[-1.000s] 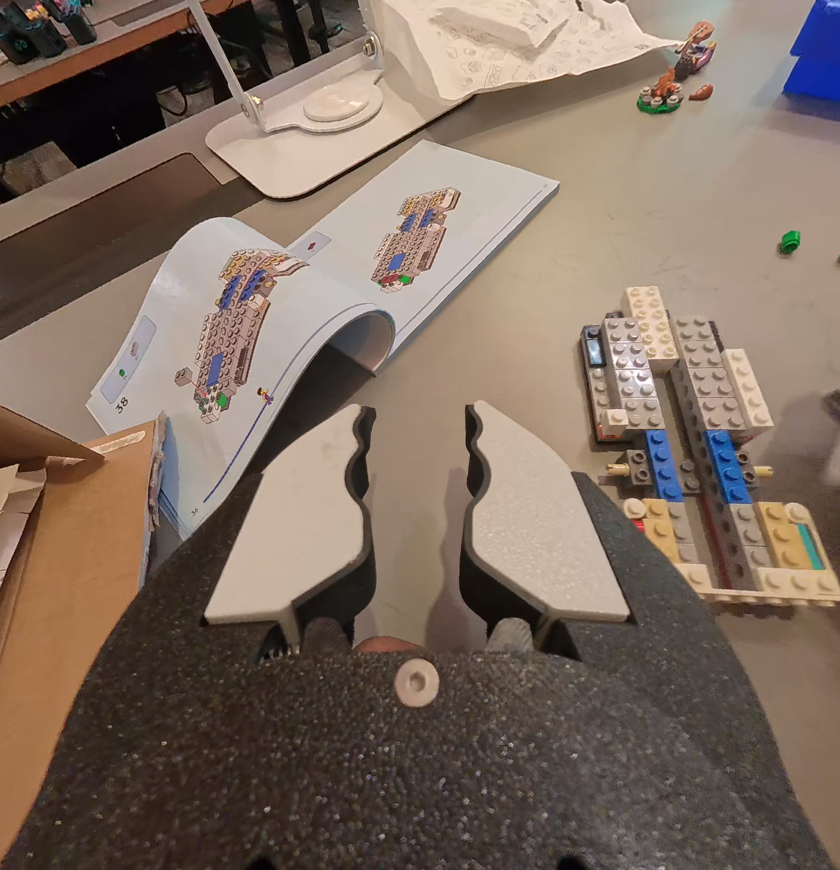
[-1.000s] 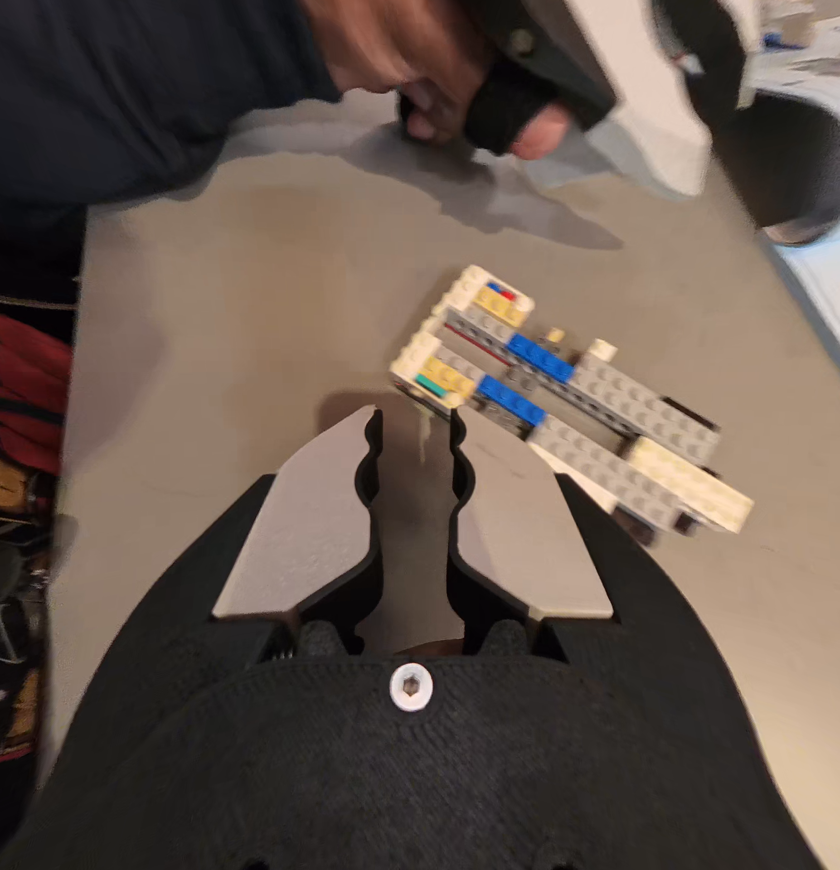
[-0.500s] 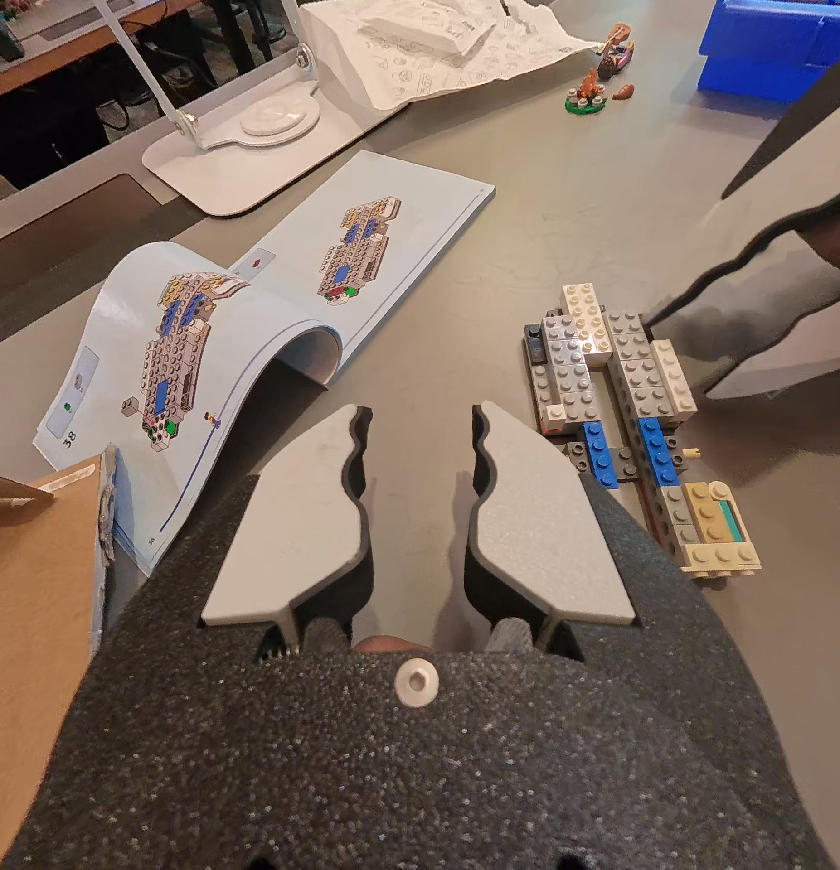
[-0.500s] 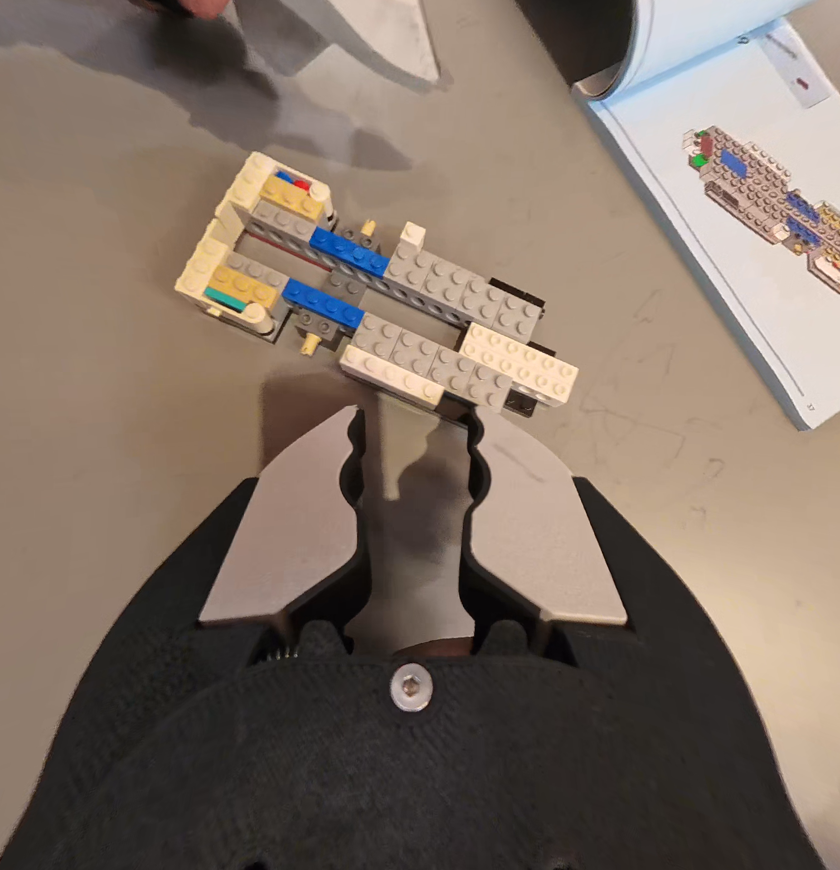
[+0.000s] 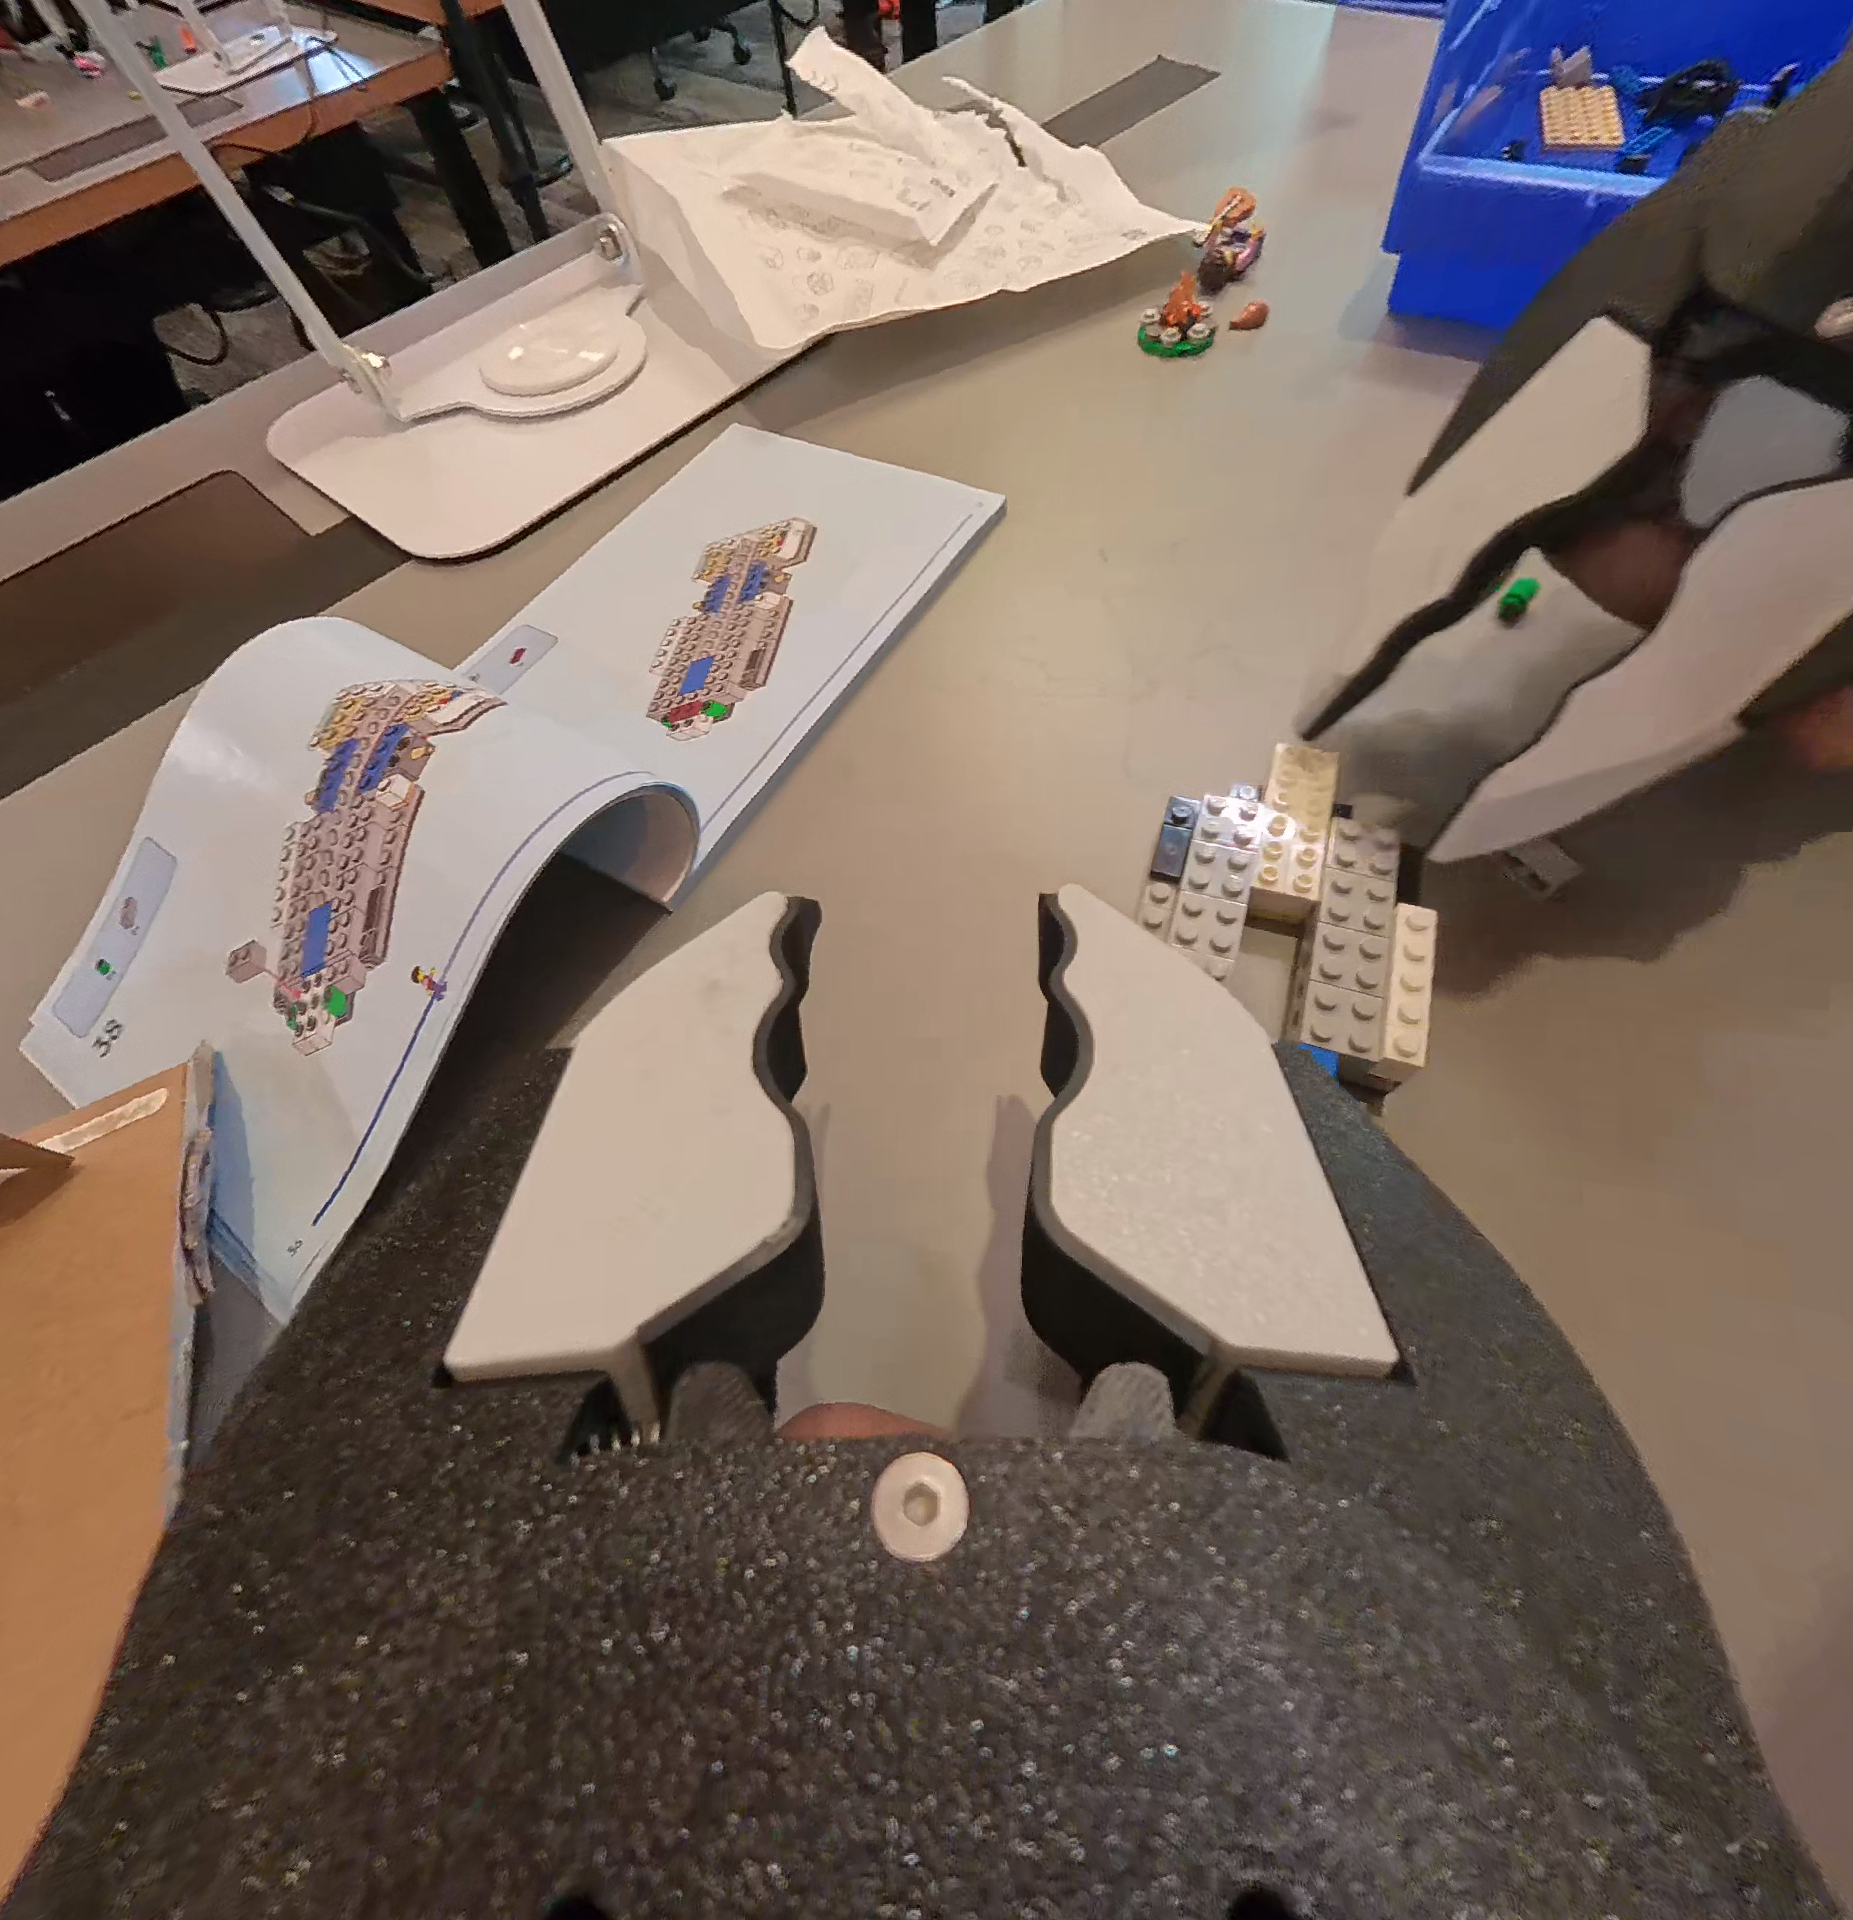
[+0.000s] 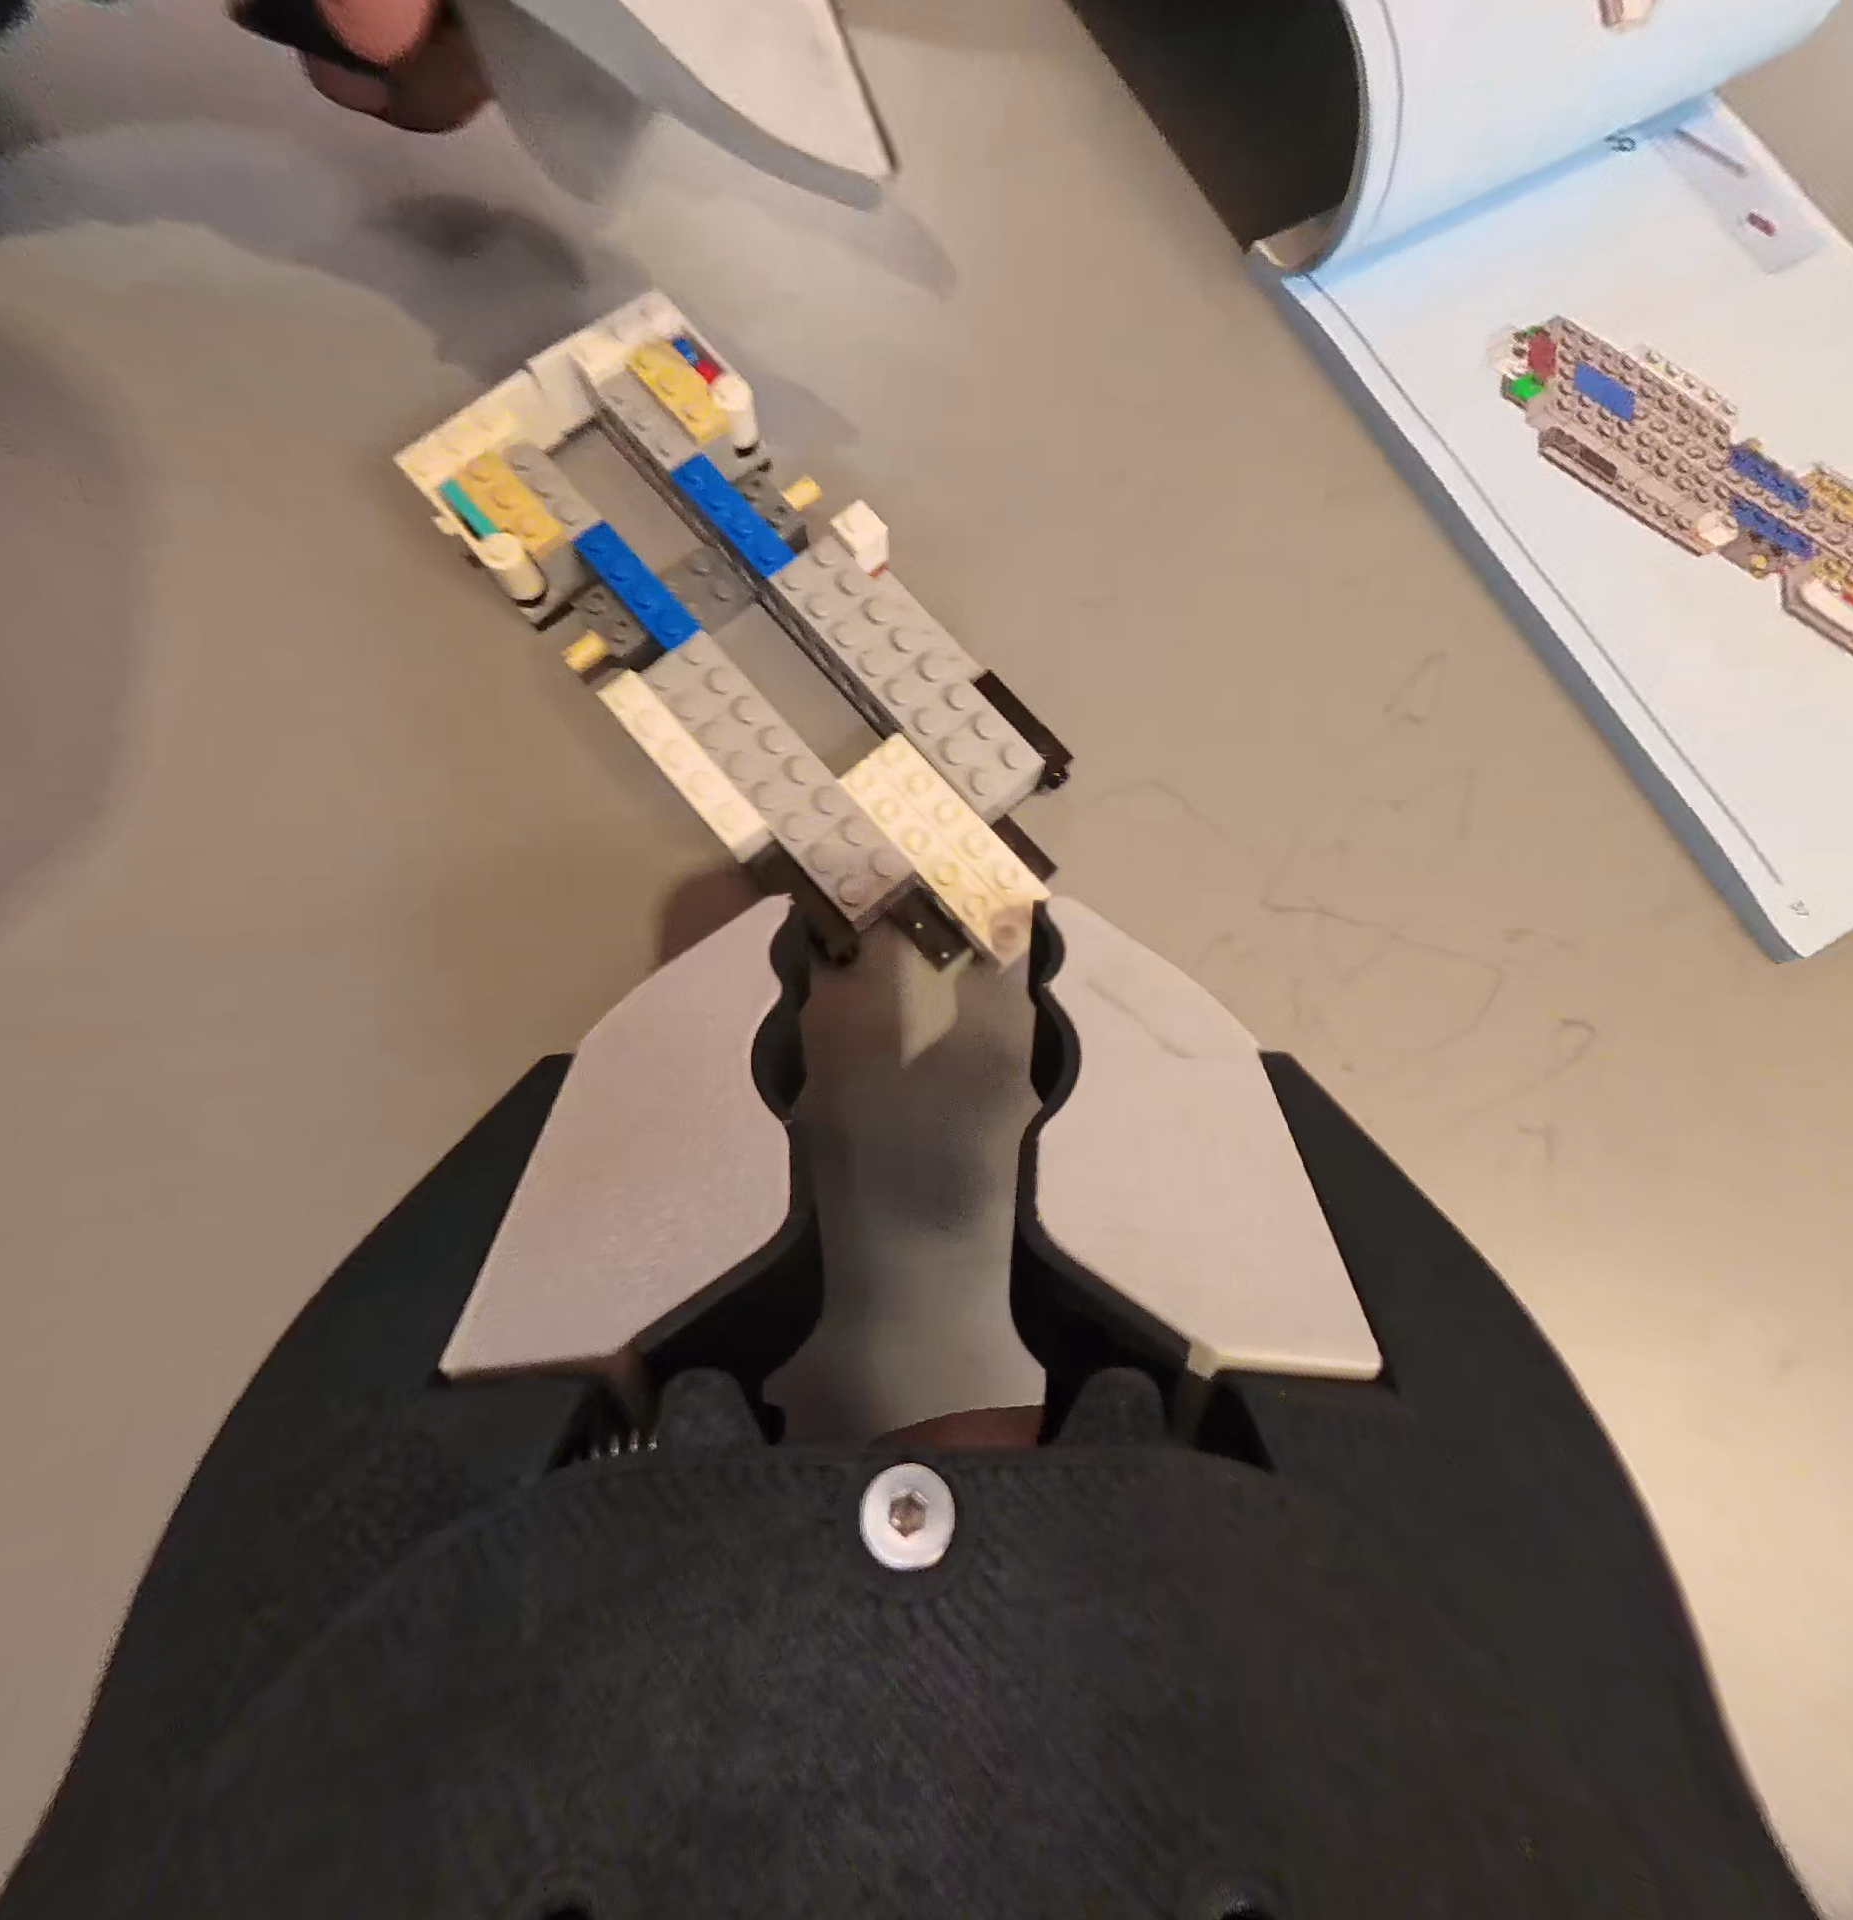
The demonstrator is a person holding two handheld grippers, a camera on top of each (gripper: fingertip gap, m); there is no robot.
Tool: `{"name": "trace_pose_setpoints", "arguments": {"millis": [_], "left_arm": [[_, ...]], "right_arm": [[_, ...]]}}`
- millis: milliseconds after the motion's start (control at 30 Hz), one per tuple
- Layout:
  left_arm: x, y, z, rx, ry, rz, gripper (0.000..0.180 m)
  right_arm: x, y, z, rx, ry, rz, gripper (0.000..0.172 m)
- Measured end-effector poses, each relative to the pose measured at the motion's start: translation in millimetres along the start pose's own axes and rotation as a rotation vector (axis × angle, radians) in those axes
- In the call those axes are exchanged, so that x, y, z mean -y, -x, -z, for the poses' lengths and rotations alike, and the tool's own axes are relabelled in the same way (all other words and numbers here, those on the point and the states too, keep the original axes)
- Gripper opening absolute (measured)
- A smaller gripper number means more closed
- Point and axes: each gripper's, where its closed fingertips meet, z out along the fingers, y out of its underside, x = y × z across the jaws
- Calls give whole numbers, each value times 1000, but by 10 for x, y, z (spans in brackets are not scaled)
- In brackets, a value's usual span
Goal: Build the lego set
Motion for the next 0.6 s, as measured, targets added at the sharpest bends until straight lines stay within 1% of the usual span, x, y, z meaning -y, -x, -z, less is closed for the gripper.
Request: {"name": "trace_pose_setpoints", "arguments": {"millis": [167,333,433,500,600], "left_arm": [[13,-176,8,-88,-3,-35,44],[3,-374,50,-173,5,-122,45],[-78,-462,48,-196,54,-191,49],[-162,-524,39,-222,104,-215,54],[-277,-573,30,-238,165,-263,57]], "right_arm": [[-16,-3,-45,-9,2,12,43],[16,-23,-39,-23,-14,18,44],[43,-36,-68,-16,-27,26,46],[44,-34,-108,-5,-24,30,53],[46,17,-122,27,-13,28,52]]}}
